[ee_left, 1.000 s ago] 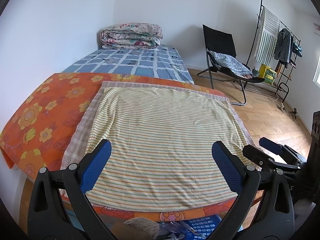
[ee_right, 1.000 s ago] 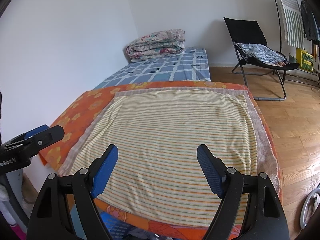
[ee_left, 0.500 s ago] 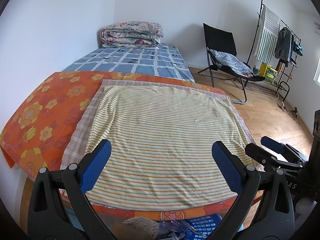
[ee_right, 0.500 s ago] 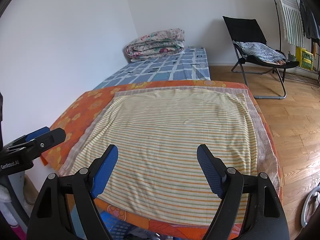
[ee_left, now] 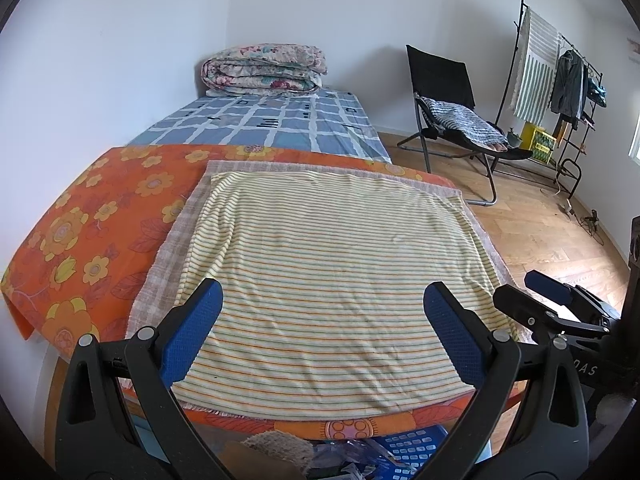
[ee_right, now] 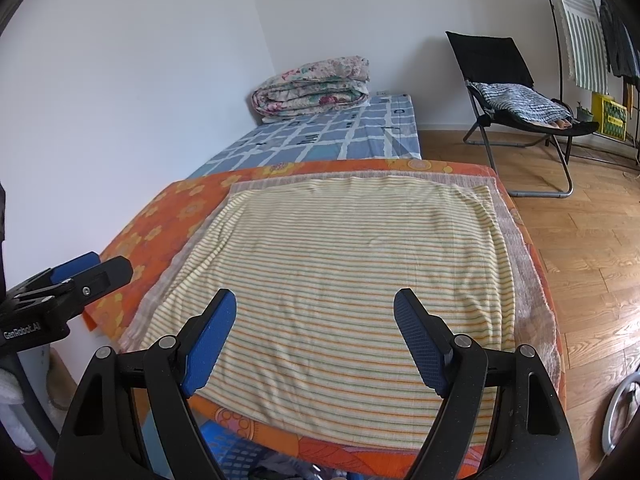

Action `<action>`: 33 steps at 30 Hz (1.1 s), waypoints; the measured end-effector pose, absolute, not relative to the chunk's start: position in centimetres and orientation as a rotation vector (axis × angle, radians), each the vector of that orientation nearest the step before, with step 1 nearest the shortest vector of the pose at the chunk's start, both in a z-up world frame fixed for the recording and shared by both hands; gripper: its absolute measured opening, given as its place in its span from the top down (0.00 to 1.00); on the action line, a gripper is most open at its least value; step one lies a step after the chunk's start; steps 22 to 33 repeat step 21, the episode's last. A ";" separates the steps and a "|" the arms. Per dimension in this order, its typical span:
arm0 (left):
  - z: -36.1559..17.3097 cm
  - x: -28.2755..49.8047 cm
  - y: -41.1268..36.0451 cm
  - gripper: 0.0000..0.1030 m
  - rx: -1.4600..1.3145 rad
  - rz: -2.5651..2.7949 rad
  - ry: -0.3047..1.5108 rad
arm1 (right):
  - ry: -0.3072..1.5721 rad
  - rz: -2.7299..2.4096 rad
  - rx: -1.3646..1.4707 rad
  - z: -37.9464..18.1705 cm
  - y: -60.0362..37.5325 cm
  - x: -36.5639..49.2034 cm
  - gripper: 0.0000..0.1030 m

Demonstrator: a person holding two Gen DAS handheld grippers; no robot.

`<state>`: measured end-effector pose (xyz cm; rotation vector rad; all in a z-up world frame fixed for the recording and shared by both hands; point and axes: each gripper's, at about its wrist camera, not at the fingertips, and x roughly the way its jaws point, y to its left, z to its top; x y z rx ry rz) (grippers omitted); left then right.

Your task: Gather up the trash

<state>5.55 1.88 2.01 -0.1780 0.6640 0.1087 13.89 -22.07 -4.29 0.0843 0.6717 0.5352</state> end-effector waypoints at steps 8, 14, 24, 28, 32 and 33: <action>1.9 5.4 2.2 0.01 -0.149 0.145 0.676 | 0.686 0.549 0.100 -4.4 -22.1 13.9 0.21; 1.9 5.4 2.0 0.01 -0.133 0.159 0.678 | 0.687 0.553 0.091 -4.4 -22.0 13.7 0.21; 1.9 5.3 2.0 0.01 -0.111 0.166 0.673 | 0.688 0.552 0.089 -4.4 -22.0 13.7 0.21; 1.9 5.3 2.0 0.01 -0.111 0.166 0.673 | 0.688 0.552 0.089 -4.4 -22.0 13.7 0.21; 1.9 5.3 2.0 0.01 -0.111 0.166 0.673 | 0.688 0.552 0.089 -4.4 -22.0 13.7 0.21; 1.9 5.3 2.0 0.01 -0.111 0.166 0.673 | 0.688 0.552 0.089 -4.4 -22.0 13.7 0.21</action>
